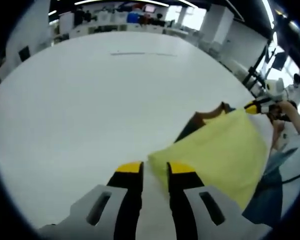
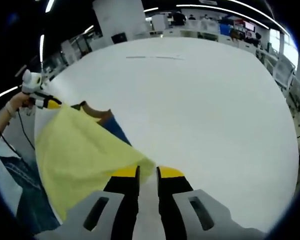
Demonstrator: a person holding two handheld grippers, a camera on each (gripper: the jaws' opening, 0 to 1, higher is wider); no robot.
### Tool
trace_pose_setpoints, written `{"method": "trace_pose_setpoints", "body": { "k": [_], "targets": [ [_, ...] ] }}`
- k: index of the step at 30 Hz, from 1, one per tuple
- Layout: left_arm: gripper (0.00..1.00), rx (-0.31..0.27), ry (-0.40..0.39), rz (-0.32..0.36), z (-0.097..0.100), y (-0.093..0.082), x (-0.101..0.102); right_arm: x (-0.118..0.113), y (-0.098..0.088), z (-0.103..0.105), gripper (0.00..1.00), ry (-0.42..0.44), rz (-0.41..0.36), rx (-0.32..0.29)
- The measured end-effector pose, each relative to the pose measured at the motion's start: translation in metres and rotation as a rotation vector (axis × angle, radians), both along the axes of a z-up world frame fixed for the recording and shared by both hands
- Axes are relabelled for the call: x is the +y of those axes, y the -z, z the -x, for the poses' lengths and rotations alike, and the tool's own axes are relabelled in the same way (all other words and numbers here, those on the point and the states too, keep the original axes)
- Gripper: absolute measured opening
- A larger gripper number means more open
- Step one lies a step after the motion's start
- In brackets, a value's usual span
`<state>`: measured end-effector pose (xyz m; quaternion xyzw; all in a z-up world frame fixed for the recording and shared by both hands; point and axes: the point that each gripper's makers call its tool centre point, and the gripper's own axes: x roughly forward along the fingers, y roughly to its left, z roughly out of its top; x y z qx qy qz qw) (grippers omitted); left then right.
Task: Fold the garment on the visible template until the final outline fits inside the template.
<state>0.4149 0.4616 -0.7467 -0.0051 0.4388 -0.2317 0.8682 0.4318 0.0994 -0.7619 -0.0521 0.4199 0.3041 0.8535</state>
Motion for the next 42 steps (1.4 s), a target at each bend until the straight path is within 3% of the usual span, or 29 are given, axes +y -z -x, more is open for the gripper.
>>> {"method": "trace_pose_setpoints", "body": {
  "k": [14, 23, 26, 42],
  "targets": [
    [0.13, 0.017, 0.01, 0.004, -0.001, 0.005, -0.002, 0.004, 0.003, 0.001, 0.1, -0.01, -0.014, 0.022],
    [0.06, 0.019, 0.012, 0.02, -0.002, 0.007, -0.006, 0.002, 0.002, 0.003, 0.06, 0.001, -0.026, 0.026],
    [0.0, 0.016, 0.01, 0.038, -0.002, 0.005, -0.008, 0.002, 0.0, 0.004, 0.05, 0.002, -0.031, 0.025],
    [0.0, -0.029, -0.087, 0.112, 0.002, -0.009, 0.001, -0.006, -0.027, 0.011, 0.04, 0.067, -0.133, -0.038]
  ]
}}
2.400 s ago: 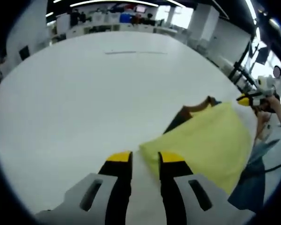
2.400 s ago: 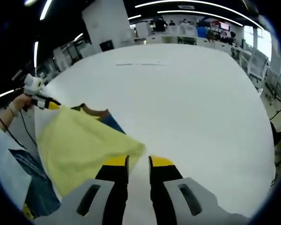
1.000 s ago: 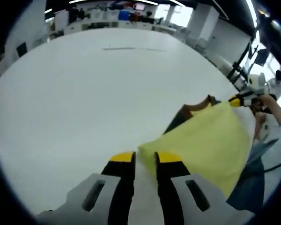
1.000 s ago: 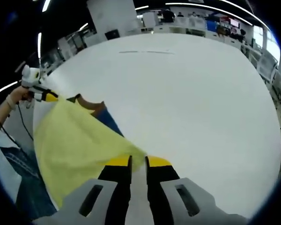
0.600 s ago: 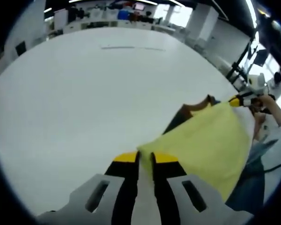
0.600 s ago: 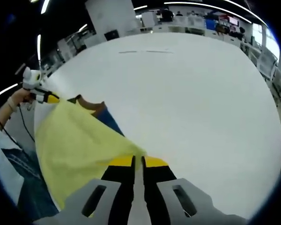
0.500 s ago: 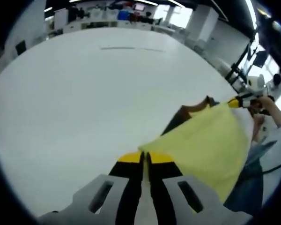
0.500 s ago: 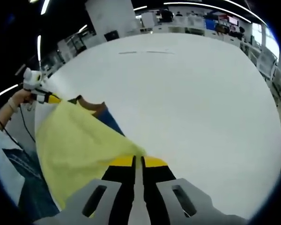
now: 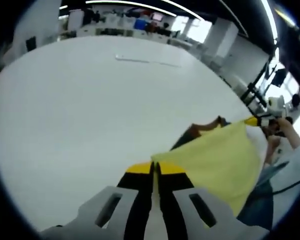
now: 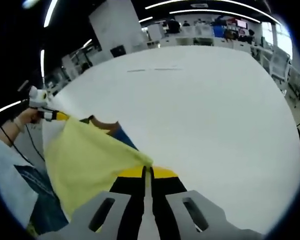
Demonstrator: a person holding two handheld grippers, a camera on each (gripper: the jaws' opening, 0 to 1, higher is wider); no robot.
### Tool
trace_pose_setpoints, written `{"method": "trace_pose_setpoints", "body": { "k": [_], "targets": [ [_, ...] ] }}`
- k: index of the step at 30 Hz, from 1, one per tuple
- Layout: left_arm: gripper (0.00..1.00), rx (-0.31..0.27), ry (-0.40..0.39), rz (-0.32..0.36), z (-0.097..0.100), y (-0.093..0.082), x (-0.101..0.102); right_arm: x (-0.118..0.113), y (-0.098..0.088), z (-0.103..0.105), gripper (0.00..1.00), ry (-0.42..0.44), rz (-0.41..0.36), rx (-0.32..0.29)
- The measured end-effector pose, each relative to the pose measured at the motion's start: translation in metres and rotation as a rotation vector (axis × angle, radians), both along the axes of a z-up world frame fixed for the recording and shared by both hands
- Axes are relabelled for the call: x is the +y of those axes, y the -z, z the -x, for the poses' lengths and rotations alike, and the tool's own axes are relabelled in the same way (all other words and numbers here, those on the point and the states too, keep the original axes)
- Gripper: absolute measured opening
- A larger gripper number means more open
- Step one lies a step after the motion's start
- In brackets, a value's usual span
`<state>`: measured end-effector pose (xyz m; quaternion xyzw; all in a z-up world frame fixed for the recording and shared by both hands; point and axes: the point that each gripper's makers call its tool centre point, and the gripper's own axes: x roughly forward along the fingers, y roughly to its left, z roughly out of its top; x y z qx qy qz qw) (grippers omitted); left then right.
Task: Fold the garment on the visible template until the final outline fits inside the template.
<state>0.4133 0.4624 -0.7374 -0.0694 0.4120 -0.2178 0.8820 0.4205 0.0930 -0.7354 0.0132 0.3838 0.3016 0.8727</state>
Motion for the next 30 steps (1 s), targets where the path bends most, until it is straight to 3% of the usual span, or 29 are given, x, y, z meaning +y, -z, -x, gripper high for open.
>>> {"method": "trace_pose_setpoints", "body": {
  "k": [8, 15, 23, 30],
  "targets": [
    [0.0, -0.023, -0.041, 0.017, -0.004, 0.001, 0.0, -0.002, 0.008, 0.0, 0.04, 0.026, 0.004, 0.01],
    [0.0, -0.002, -0.051, 0.0, -0.007, 0.011, 0.001, -0.002, 0.017, -0.005, 0.04, 0.04, 0.027, 0.026],
    [0.0, 0.016, -0.055, -0.034, -0.006, 0.017, 0.004, -0.001, 0.028, -0.006, 0.04, -0.005, 0.152, 0.011],
    [0.0, 0.016, -0.045, -0.077, -0.008, 0.021, 0.003, -0.001, 0.03, -0.008, 0.04, -0.008, 0.194, -0.004]
  ]
}}
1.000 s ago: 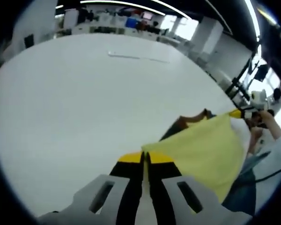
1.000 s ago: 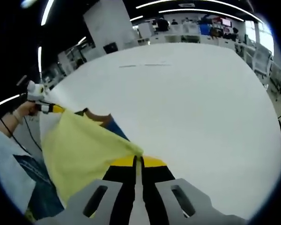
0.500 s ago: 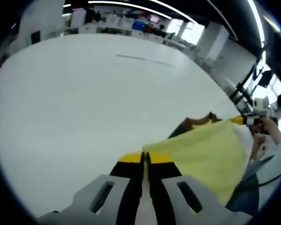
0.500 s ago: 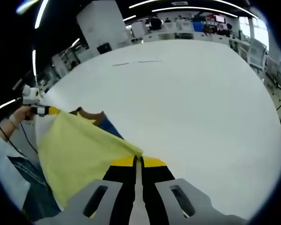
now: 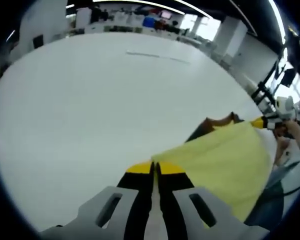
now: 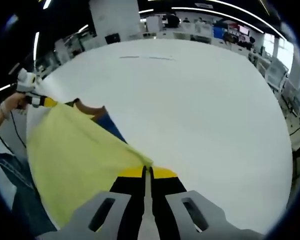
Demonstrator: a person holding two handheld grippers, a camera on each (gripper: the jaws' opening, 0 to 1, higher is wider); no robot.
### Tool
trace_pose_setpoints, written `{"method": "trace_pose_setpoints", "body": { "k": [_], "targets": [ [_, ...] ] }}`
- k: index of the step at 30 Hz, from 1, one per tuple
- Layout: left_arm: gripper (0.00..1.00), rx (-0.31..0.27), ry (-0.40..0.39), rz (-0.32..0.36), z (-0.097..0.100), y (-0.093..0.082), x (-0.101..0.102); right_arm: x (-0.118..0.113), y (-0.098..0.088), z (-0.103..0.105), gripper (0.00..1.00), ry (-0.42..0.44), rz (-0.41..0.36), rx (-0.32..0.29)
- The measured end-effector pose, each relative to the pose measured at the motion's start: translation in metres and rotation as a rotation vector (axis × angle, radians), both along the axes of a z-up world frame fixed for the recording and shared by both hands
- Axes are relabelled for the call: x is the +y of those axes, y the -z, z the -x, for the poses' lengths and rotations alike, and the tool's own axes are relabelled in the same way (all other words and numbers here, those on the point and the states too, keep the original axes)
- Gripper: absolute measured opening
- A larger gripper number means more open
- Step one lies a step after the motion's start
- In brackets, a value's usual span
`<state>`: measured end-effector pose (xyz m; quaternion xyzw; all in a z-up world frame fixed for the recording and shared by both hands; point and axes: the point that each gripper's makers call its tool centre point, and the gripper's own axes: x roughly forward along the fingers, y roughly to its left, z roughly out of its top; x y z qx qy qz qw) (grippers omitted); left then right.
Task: Fold the garment on the visible template until the final outline fits inside the template.
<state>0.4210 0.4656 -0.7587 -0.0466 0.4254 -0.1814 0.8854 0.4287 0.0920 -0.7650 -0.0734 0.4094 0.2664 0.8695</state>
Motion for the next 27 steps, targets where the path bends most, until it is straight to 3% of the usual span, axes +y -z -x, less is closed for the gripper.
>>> {"method": "trace_pose_setpoints", "body": {
  "k": [27],
  "targets": [
    [0.0, -0.025, 0.033, -0.068, -0.023, 0.001, 0.0, -0.002, 0.0, -0.023, 0.04, 0.049, -0.021, -0.041]
  ]
}}
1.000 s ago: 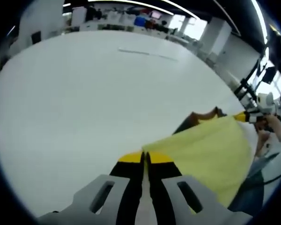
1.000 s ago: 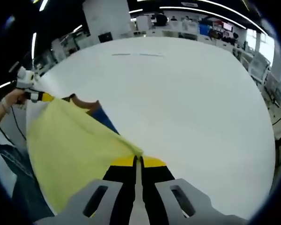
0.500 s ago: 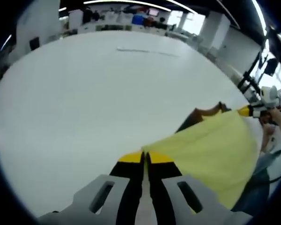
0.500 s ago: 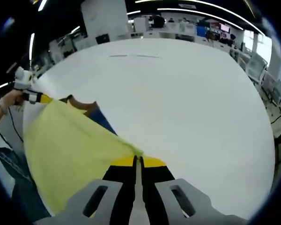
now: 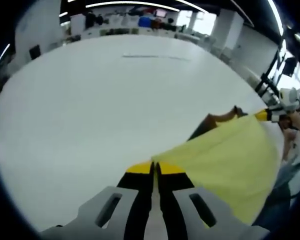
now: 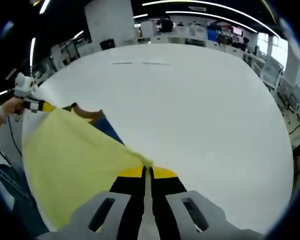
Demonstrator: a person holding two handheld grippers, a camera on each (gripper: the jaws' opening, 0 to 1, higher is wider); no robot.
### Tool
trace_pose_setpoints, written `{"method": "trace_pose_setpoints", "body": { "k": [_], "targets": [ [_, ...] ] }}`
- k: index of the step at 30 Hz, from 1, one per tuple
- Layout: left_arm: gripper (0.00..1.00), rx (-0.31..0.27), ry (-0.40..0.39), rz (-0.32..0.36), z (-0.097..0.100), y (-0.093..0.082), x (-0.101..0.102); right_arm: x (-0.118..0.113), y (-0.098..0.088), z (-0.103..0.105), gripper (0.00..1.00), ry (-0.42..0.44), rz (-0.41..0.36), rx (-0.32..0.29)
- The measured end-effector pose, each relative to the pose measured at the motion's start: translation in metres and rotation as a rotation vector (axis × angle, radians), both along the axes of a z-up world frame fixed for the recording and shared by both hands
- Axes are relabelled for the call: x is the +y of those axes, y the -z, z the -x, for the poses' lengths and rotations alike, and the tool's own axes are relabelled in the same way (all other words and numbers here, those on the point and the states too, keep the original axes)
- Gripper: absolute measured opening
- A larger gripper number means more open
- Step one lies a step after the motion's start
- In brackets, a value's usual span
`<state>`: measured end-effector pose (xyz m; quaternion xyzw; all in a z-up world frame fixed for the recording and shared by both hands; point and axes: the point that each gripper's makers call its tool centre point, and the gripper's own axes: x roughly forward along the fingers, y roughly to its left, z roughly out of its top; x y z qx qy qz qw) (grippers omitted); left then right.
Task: Fold the garment on the visible template until the final outline fits inside the template.
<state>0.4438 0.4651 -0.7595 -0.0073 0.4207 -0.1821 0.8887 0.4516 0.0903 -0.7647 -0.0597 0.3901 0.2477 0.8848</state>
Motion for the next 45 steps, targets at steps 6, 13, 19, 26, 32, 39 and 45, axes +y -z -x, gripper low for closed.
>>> {"method": "trace_pose_setpoints", "body": {
  "k": [6, 13, 19, 26, 32, 39, 45],
  "targets": [
    [0.0, -0.004, -0.007, 0.0, -0.007, 0.0, 0.001, 0.0, 0.001, -0.006, 0.04, -0.007, 0.009, -0.003],
    [0.0, -0.012, -0.009, -0.001, -0.016, 0.0, 0.0, 0.0, 0.001, -0.014, 0.04, -0.006, 0.004, 0.0],
    [0.0, -0.016, -0.007, -0.002, -0.021, 0.0, 0.001, 0.001, 0.002, -0.016, 0.04, -0.007, 0.008, 0.004],
    [0.0, -0.016, 0.001, -0.013, -0.02, -0.001, 0.0, 0.003, 0.001, -0.015, 0.04, -0.003, 0.003, -0.001],
    [0.03, -0.031, 0.016, -0.046, -0.02, -0.002, 0.002, 0.003, 0.0, -0.015, 0.06, -0.007, 0.005, -0.002],
    [0.1, -0.041, 0.013, -0.05, -0.02, -0.002, 0.004, 0.003, -0.001, -0.016, 0.09, 0.005, 0.004, -0.009],
    [0.14, -0.038, 0.003, -0.041, -0.018, -0.003, 0.007, 0.002, -0.006, -0.015, 0.13, 0.009, 0.008, -0.029]
  ]
}}
